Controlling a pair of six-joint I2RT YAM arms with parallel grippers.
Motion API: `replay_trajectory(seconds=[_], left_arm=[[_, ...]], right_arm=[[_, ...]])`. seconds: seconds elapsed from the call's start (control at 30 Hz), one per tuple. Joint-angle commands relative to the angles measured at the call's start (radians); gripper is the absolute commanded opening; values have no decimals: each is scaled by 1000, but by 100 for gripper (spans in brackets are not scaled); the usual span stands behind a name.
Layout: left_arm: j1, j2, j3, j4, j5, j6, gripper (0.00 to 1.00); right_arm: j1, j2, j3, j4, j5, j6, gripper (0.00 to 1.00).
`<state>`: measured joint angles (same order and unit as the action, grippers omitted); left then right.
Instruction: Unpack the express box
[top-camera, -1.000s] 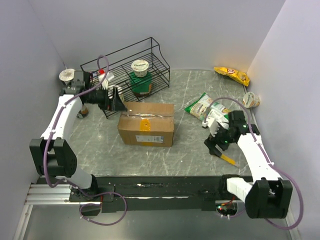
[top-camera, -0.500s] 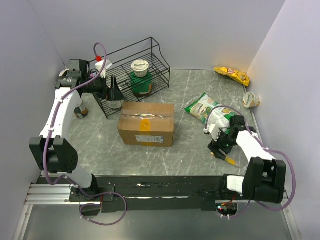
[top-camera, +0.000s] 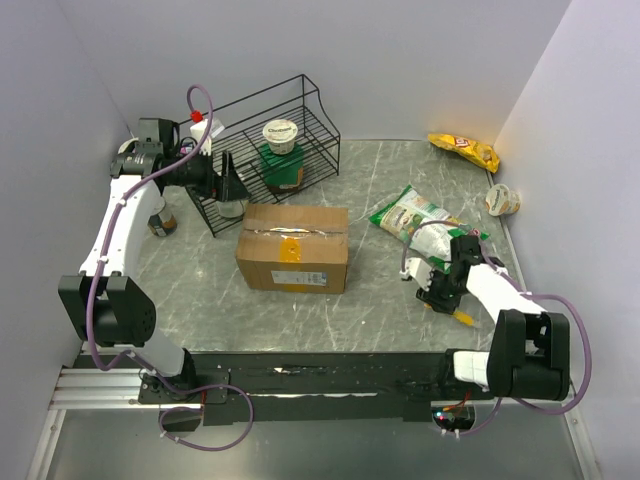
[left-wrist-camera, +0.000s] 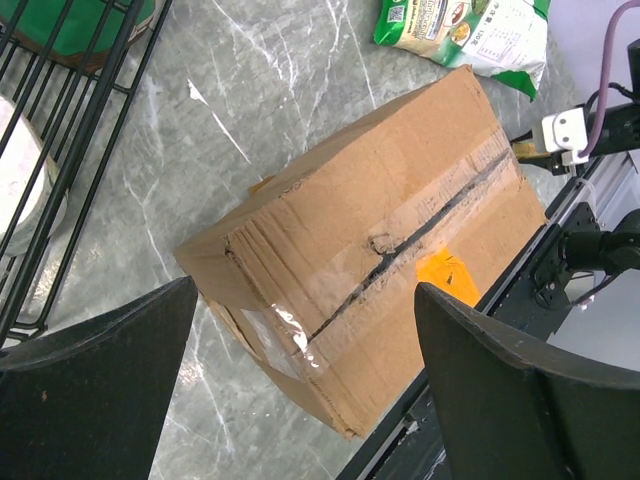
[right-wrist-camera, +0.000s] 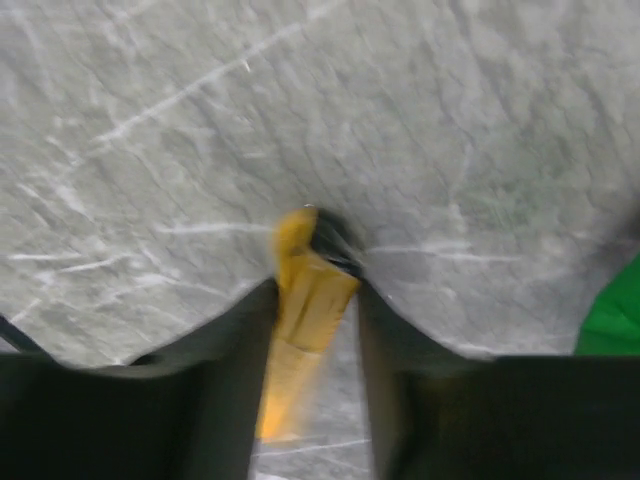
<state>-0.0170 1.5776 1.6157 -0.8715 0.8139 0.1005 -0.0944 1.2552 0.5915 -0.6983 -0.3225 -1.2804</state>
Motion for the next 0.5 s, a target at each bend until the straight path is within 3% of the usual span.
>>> replay_trajectory(seconds=[0.0, 0.17, 0.23, 0.3, 0.33, 0.4, 0.43, 0.47], left_arm=[[-15, -2, 56, 39, 19, -10, 96], [-60, -19, 52, 89, 24, -16, 96], [-84, -28, 44, 147, 25, -41, 96], [-122, -42, 33, 190, 43, -65, 96], [-135, -48, 24, 259, 59, -79, 96], [-167, -74, -28, 362, 112, -170, 96], [-175, -88, -57, 431, 132, -212, 95], [-190, -112, -112, 600, 166, -261, 97]], right_arm=[[51, 47, 33, -22, -68, 22, 30], [234, -65, 325, -176, -254, 240, 20], [321, -68, 506, -187, -341, 384, 11], [344, -44, 684, -118, -395, 523, 2], [344, -31, 730, -71, -423, 717, 0], [341, 3, 825, 141, -415, 916, 0], [341, 10, 841, 223, -411, 1072, 0], [343, 22, 850, 297, -409, 1143, 0]])
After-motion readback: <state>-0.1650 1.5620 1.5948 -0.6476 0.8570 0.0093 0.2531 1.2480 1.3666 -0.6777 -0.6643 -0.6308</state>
